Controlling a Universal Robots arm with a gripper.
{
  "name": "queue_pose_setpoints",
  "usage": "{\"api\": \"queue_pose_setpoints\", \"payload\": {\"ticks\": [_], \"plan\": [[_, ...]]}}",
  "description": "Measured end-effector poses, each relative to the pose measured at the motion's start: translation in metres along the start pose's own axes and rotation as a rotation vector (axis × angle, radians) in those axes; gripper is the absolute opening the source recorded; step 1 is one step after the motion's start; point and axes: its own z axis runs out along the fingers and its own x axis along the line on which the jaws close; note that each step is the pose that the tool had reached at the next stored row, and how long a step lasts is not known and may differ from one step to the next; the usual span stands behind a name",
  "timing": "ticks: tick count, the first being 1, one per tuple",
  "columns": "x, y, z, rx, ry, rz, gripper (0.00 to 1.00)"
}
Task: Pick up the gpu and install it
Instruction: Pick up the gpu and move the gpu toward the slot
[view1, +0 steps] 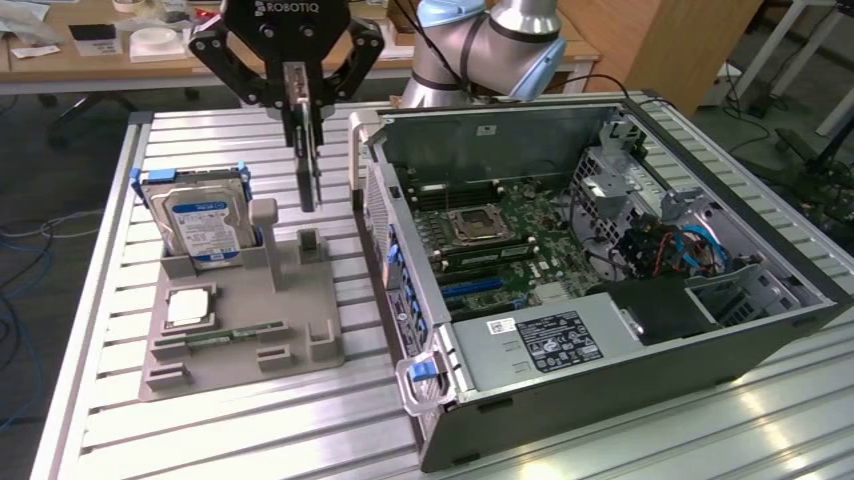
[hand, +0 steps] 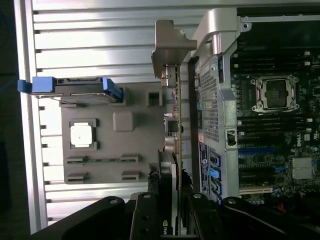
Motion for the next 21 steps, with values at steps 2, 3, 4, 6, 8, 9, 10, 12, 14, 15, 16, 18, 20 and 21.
{"api": "queue_pose_setpoints", "payload": {"ticks": [2, 3, 4, 6, 8, 9, 10, 12, 14, 15, 16, 18, 20, 21], "plan": [[-0.0008, 0.0001, -0.0001, 0.0001, 0.0002, 0.000, 0.27], [-0.0012, 0.0001, 0.0000, 0.0001, 0.0001, 0.000, 0.27], [-0.0016, 0.0001, 0.0000, 0.0001, 0.0001, 0.000, 0.27], [-0.0025, 0.0002, 0.0000, 0.0001, 0.0001, 0.000, 0.27], [-0.0033, 0.0003, 0.0000, 0.0000, 0.0001, 0.000, 0.27], [-0.0038, 0.0003, 0.0000, 0.0001, 0.0002, 0.000, 0.27], [-0.0042, 0.0003, 0.0001, 0.0000, 0.0001, 0.000, 0.27], [-0.0055, 0.0004, 0.0001, 0.0001, 0.0001, 0.000, 0.27], [-0.0061, 0.0005, 0.0001, 0.0001, 0.0001, 0.000, 0.27], [-0.0065, 0.0005, 0.0001, 0.0000, 0.0001, 0.000, 0.27], [-0.0068, 0.0005, 0.0002, 0.0000, 0.0001, 0.000, 0.27], [-0.0075, 0.0006, 0.0002, 0.0000, 0.0001, 0.000, 0.27], [-0.0091, 0.0007, 0.0002, 0.0001, 0.0001, 0.000, 0.27], [-0.0093, 0.0007, 0.0002, 0.0001, 0.0001, 0.000, 0.27]]}}
